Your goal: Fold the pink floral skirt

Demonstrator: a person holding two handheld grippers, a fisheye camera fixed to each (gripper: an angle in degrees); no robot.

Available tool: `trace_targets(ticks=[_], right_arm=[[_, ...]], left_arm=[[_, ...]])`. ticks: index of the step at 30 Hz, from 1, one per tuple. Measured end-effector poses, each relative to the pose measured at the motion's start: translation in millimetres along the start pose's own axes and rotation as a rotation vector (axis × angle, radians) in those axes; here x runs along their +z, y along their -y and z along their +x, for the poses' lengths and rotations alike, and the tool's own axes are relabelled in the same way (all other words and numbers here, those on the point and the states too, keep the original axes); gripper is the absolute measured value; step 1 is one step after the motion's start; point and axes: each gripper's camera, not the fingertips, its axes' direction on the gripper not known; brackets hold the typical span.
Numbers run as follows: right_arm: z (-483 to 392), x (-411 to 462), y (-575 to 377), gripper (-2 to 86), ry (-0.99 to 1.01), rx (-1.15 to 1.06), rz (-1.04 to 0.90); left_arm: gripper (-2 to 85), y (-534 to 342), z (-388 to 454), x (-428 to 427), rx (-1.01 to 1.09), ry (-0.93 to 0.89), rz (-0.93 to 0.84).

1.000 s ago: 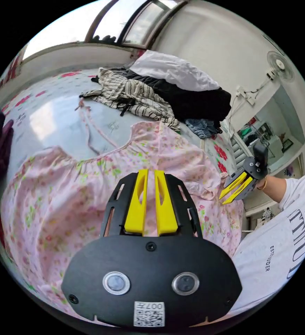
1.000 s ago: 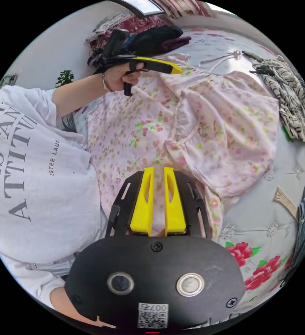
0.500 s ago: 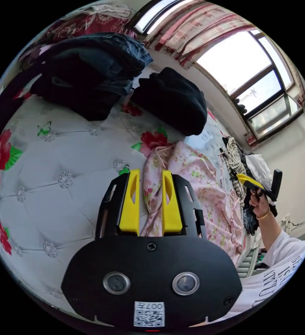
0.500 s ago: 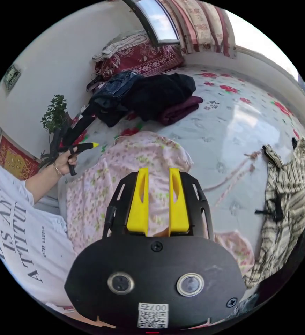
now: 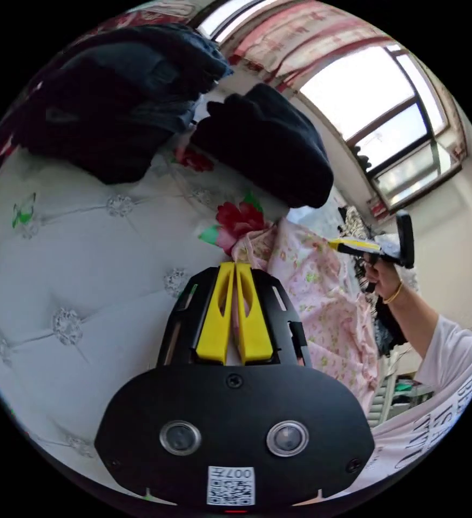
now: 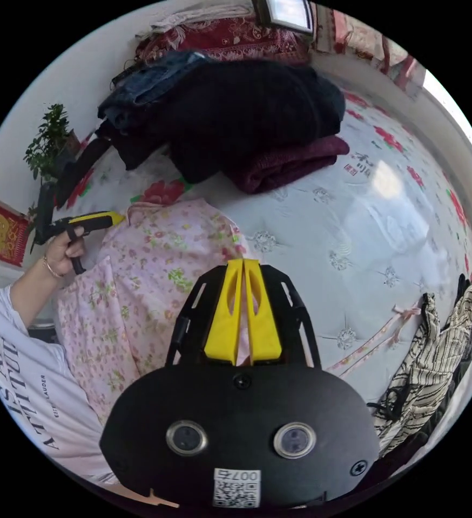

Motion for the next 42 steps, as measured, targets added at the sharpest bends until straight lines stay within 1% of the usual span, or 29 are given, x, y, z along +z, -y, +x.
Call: trace_targets(ticks=[1, 2, 3, 5, 6, 8, 10, 12, 15, 17, 19, 21, 22, 23, 24, 25, 26, 28, 30, 31, 33, 35, 38, 40, 42], right_arm=[[0, -8, -4, 0.2, -0.002, 0.006, 0.042], [2, -20, -12, 0.1, -0.002, 0.022, 0.096], [6, -26, -19, 0.2, 0.005, 0.041, 0.109], [7, -28, -24, 0.4, 0.004, 0.048, 0.095], [4, -31, -25, 0.8, -0.049, 0.058, 0.110], [-8, -35, -18, 1.2, -0.101, 0.036, 0.135], [-26, -33, -4, 1.5, -0.054, -0.045, 0.132], [-53, -20, 20, 1.8, 0.067, -0.154, 0.104], [-85, 9, 53, 2.2, 0.138, -0.241, 0.050], [-103, 29, 73, 2.4, 0.146, -0.275, 0.015], [-119, 51, 90, 2.6, 0.147, -0.303, -0.037], [-136, 84, 101, 2.1, 0.125, -0.329, -0.134], [-139, 92, 102, 1.9, 0.114, -0.333, -0.169], [-144, 91, 97, 1.3, 0.021, -0.326, -0.109], [-149, 90, 90, 0.7, -0.030, -0.359, -0.083], [-151, 94, 89, 0.5, -0.041, -0.376, -0.120], [-152, 89, 85, 0.2, -0.034, -0.403, -0.100], [-146, 76, 80, 0.0, 0.030, -0.388, -0.081], [-137, 32, 64, -0.2, 0.044, -0.361, 0.117], [-135, 19, 59, -0.2, 0.044, -0.359, 0.165], [-129, -36, 28, -0.3, 0.032, -0.343, 0.359], [-122, -68, -2, -0.3, 0.028, -0.310, 0.432], [-109, -95, -63, -0.3, -0.058, -0.225, 0.462], [-100, -96, -102, -0.2, -0.125, -0.149, 0.423], [-85, -85, -148, -0.2, -0.160, -0.027, 0.336]], left_arm=[[-0.9, -1, -5, -9, -0.022, -0.033, 0.031], [-0.9, -6, -16, -26, -0.065, -0.102, 0.095], [-0.9, -11, -23, -41, -0.095, -0.146, 0.145], [-0.8, -16, -29, -55, -0.127, -0.154, 0.169], [-0.7, -19, -29, -62, -0.129, -0.161, 0.194], [-0.4, -20, -30, -64, -0.143, -0.182, 0.201], [0.6, -19, -33, -56, -0.190, -0.201, 0.161], [8.5, -18, -25, -51, -0.193, -0.229, 0.145], [12.9, -13, 6, -49, -0.120, -0.181, 0.119], [12.6, -6, 31, -39, -0.071, -0.124, 0.073], [10.1, 0, 57, -29, -0.022, -0.024, 0.036], [2.5, 5, 80, -19, 0.001, 0.101, 0.013], [1.4, 5, 83, -18, -0.010, 0.113, 0.009], [0.0, 4, 87, -18, -0.025, 0.114, 0.018], [-0.5, 2, 94, -18, -0.008, 0.095, 0.034], [-0.6, 1, 99, -19, 0.005, 0.086, 0.039], [-0.8, -2, 108, -21, 0.021, 0.068, 0.052], [-0.9, -7, 124, -29, 0.044, 0.048, 0.094], [-0.9, -12, 157, -46, 0.124, 0.053, 0.156], [-0.9, -14, 167, -50, 0.150, 0.054, 0.170], [-0.9, -19, 213, -63, 0.285, 0.047, 0.215], [-0.9, -24, 251, -67, 0.406, 0.031, 0.231], [-0.8, -34, 312, -52, 0.595, 0.008, 0.170], [-0.7, -41, 345, -32, 0.692, -0.010, 0.112], [-0.1, -51, 384, 5, 0.802, -0.038, 0.007]])
